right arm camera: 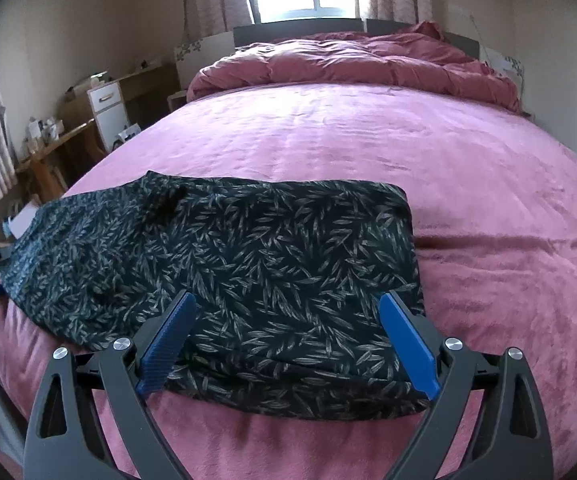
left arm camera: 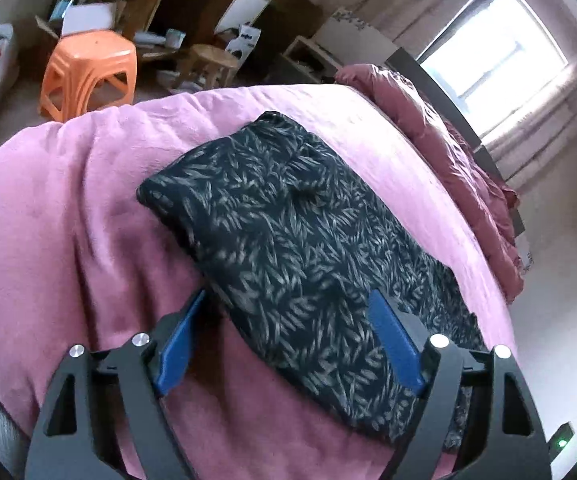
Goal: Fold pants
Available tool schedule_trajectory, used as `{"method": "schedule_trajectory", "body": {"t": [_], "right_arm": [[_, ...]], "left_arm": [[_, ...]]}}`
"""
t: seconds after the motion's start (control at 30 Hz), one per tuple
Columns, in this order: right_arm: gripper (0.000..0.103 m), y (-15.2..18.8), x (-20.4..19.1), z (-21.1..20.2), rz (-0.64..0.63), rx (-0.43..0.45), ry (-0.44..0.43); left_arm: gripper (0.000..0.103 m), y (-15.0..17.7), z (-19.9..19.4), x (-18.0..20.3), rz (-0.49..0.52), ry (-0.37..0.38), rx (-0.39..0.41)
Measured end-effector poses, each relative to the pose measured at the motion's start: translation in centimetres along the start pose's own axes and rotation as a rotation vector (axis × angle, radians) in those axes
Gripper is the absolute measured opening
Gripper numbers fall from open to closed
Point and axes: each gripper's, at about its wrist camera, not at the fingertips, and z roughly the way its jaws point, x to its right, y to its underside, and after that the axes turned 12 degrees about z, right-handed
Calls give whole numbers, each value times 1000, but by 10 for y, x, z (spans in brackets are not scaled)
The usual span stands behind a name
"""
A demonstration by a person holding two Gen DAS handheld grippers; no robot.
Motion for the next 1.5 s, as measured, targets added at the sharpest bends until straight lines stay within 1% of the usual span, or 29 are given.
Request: {"method": "schedule_trajectory", "body": {"t": [0.07, 0.17, 0.2, 0.27, 0.33, 0.4, 0.43, 0.47, 0.5, 0.53, 0.57, 0.6, 0.7, 0.77, 0.9, 1.0, 1.03, 1.07, 1.13, 1.17, 1.27, 1.37, 1.47, 1.5], "right_arm": [[92, -1, 2, 1, 10, -5, -1], [92, -2, 4, 0, 17, -5, -4], [92, -1, 4, 0, 16, -4, -3], [92, -1, 3, 0, 16, -6, -3], [92, -1, 3, 0, 15, -9, -5], [92, -1, 4, -1, 13, -12, -3], [92, -2, 5, -1, 13, -13, -3], [92, -2, 6, -1, 15, -15, -5], [92, -2, 7, -1, 18, -16, -6], [92, -2, 8, -1, 21, -18, -7], [92, -3, 8, 0, 22, -19, -8], [92, -3, 9, 1, 24, -22, -7], [92, -4, 10, 2, 27, -25, -3], [92, -4, 9, 2, 28, -26, -7], [92, -5, 10, 1, 38, -24, -27], [92, -6, 12, 2, 59, -33, -46], [92, -6, 13, 3, 64, -38, -49], [92, -6, 15, 3, 69, -43, -52], [92, -7, 18, 5, 91, -55, -65], [92, -7, 19, 6, 98, -57, -69], [92, -9, 23, 5, 127, -56, -92], [92, -11, 28, 3, 164, -53, -140], [92, -13, 32, 3, 217, -63, -219], [92, -14, 33, 4, 238, -79, -260]], "left_arm": [[81, -5, 7, -4, -11, 14, -15], [77, -11, 18, -15, -55, 27, -10], [72, -13, 21, -17, -60, 18, -9], [65, -16, 26, -20, -67, -11, -5], [62, -18, 32, -20, -63, -25, 5], [51, -19, 36, -20, -54, -48, 8], [47, -20, 38, -20, -47, -64, 9], [34, -21, 39, -21, -44, -80, 9], [26, -22, 40, -26, -52, -83, 8], [22, -23, 40, -30, -68, -77, 15], [15, -24, 39, -31, -79, -73, 22], [12, -25, 37, -31, -88, -71, 31], [9, -28, 29, -18, -60, -83, 65], [8, -31, 18, -1, -23, -74, 98], [8, -44, -2, 48, 97, -12, 158], [8, -46, -13, 93, 230, 46, 192], [8, -43, -15, 114, 299, 65, 198], [8, -41, -17, 127, 340, 74, 201], [8, -28, -19, 159, 457, 100, 206], [8, -24, -20, 169, 493, 109, 208], [8, -1, -13, 205, 622, 151, 181], [8, 20, 0, 231, 696, 191, 123], [9, 49, 19, 253, 790, 214, 58], [9, 60, 22, 260, 811, 216, 40]]}}
